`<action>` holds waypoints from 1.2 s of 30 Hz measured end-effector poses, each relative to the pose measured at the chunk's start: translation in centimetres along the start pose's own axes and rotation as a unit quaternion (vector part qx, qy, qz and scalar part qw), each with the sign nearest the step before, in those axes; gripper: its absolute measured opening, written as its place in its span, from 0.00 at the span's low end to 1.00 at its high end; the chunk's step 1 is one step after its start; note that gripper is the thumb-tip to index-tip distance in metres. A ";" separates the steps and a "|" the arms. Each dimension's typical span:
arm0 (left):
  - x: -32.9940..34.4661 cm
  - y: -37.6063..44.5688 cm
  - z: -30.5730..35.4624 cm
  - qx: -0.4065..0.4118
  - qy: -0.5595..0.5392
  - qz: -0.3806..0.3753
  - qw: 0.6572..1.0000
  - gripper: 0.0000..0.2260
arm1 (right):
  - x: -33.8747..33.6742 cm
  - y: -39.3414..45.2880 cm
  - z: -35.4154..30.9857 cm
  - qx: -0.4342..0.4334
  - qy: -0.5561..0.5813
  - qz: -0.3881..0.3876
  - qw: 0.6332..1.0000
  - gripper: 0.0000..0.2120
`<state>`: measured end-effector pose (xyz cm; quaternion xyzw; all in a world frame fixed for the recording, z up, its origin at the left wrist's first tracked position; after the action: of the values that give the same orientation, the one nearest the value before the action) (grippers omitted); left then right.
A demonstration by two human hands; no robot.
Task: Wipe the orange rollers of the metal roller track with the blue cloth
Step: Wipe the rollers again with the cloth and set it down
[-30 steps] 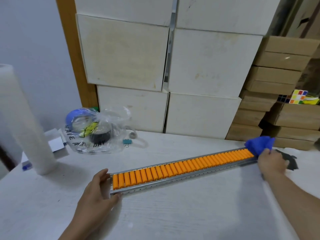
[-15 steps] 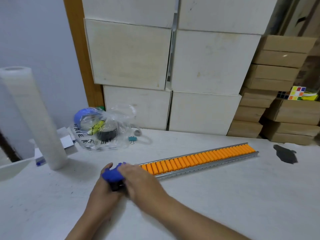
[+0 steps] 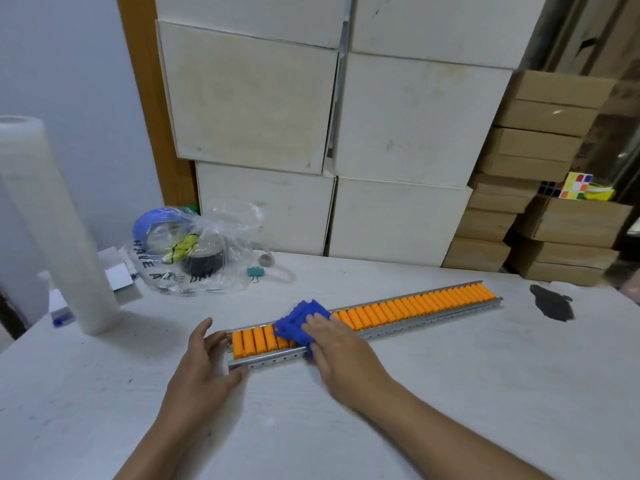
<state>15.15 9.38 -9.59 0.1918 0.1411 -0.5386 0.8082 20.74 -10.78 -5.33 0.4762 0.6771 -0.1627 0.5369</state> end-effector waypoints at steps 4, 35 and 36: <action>0.1 -0.6 0.4 0.000 -0.022 0.012 1.000 0.37 | -2.3 -0.6 5.5 0.070 0.000 0.019 0.997 0.19; -0.1 -0.1 0.6 0.017 0.053 -0.018 0.998 0.38 | -8.9 -10.0 8.7 0.177 0.082 0.072 0.978 0.20; -0.1 -0.1 0.6 0.017 0.053 -0.018 0.998 0.37 | -7.5 -11.2 7.5 0.142 0.049 0.064 0.986 0.19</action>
<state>15.00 9.14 -9.03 0.2316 0.1782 -0.5440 0.7865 15.68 -25.33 -4.73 0.5979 0.6405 -0.1989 0.4390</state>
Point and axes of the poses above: each hand's wrist, its own y-axis towards the middle knuckle, its own x-axis out of the palm, z = x × y, the point moved 9 cm from there along y, towards the middle knuckle, and after that the axes turned 5 degrees about x, right-handed, at the moved point
